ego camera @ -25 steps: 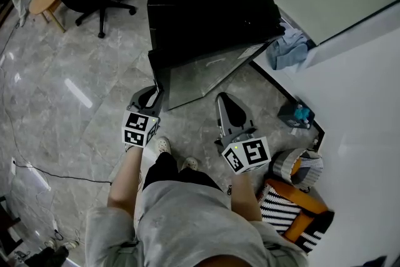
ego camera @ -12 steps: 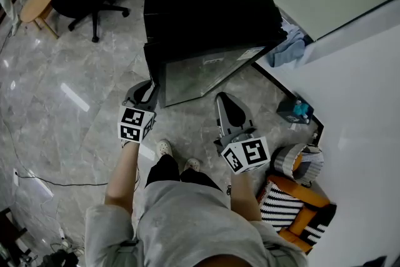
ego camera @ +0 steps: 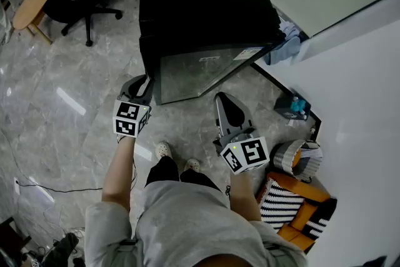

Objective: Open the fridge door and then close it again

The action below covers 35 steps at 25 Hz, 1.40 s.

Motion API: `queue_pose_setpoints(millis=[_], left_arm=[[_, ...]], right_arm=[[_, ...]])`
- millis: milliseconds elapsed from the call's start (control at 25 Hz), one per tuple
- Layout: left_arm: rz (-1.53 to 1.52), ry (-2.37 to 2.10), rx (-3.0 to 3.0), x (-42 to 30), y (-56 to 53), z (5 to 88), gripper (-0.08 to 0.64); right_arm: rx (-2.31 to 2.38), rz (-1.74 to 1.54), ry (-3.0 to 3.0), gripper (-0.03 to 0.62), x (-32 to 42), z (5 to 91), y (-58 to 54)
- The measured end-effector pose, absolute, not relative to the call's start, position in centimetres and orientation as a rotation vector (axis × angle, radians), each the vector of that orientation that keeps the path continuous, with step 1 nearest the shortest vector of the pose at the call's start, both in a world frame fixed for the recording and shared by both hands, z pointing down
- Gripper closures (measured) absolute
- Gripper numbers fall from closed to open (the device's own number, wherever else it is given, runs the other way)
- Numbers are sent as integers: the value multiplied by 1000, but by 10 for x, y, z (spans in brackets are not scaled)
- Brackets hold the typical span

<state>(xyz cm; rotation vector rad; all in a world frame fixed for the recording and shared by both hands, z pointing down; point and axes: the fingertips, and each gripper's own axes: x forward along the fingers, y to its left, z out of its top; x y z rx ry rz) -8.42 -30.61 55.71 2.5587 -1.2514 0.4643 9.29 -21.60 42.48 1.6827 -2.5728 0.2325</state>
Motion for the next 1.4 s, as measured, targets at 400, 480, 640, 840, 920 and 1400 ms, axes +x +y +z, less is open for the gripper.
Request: queue_pose_setpoints(millis=[400, 480, 640, 840, 920, 1400], left_arm=[[470, -1245, 2562, -85, -325, 557, 486], [470, -1245, 2562, -86, -328, 558, 486], [473, -1253, 2560, -87, -334, 558, 486], [483, -1252, 2568, -86, -337, 559, 486], [479, -1251, 2569, -86, -337, 558, 486], [323, -1358, 2548, -97, -306, 526, 546]], right_arm=[[1699, 239, -2554, 566, 95, 427, -224], [1701, 241, -2551, 566, 95, 428, -225], [1704, 240, -2545, 566, 96, 429, -227], [1713, 251, -2543, 566, 101, 431, -231], [1712, 255, -2544, 566, 100, 431, -232], [1651, 252, -2596, 566, 94, 429, -227]])
